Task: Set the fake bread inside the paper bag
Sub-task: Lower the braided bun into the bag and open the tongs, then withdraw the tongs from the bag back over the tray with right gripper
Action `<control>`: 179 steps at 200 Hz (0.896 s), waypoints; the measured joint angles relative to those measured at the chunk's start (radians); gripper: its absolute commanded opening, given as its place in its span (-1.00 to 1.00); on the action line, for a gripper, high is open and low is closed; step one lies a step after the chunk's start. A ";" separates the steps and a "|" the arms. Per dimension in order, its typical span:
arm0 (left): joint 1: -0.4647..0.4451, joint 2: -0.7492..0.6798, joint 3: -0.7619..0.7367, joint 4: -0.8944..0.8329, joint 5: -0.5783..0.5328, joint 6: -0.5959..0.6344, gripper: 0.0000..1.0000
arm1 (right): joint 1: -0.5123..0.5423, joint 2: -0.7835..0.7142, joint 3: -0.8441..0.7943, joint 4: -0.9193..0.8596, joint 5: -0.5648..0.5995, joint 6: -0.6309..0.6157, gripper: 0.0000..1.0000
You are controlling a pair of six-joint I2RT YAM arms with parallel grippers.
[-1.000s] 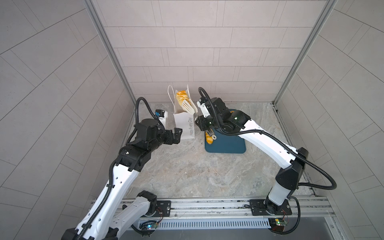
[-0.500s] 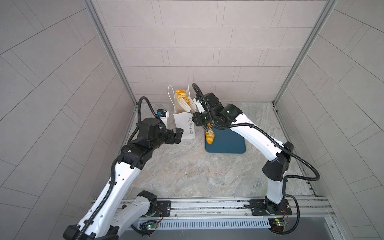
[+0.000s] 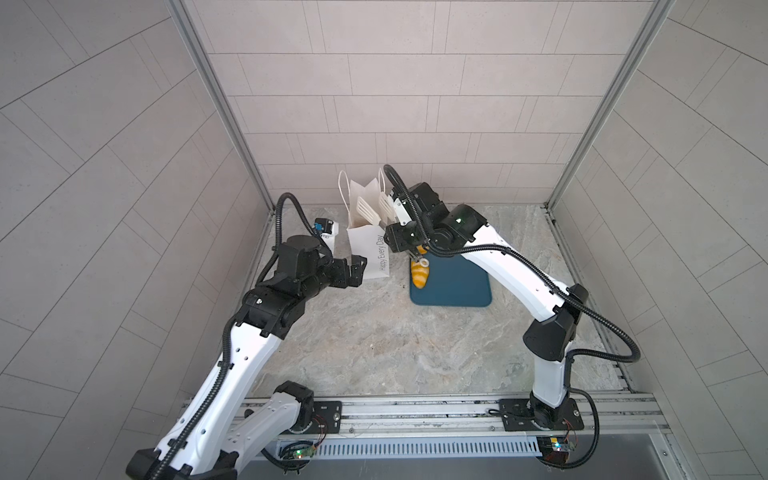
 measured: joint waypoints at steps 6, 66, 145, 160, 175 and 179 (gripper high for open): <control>0.000 0.000 0.000 0.000 0.002 0.000 1.00 | 0.001 -0.008 -0.011 0.000 0.000 -0.003 0.09; -0.010 -0.001 0.000 0.000 0.006 0.000 1.00 | 0.002 -0.171 -0.190 -0.005 0.025 -0.031 0.11; -0.061 -0.002 0.000 0.000 -0.031 0.000 1.00 | 0.002 -0.433 -0.517 0.024 0.134 -0.018 0.12; -0.066 -0.002 0.000 0.000 -0.041 0.000 1.00 | 0.002 -0.458 -0.578 0.023 0.163 -0.005 0.12; -0.069 -0.002 0.000 0.000 -0.046 0.000 1.00 | 0.002 -0.480 -0.645 0.024 0.183 0.011 0.11; -0.069 -0.002 0.000 0.000 -0.047 0.000 1.00 | 0.002 -0.485 -0.664 0.025 0.187 0.017 0.11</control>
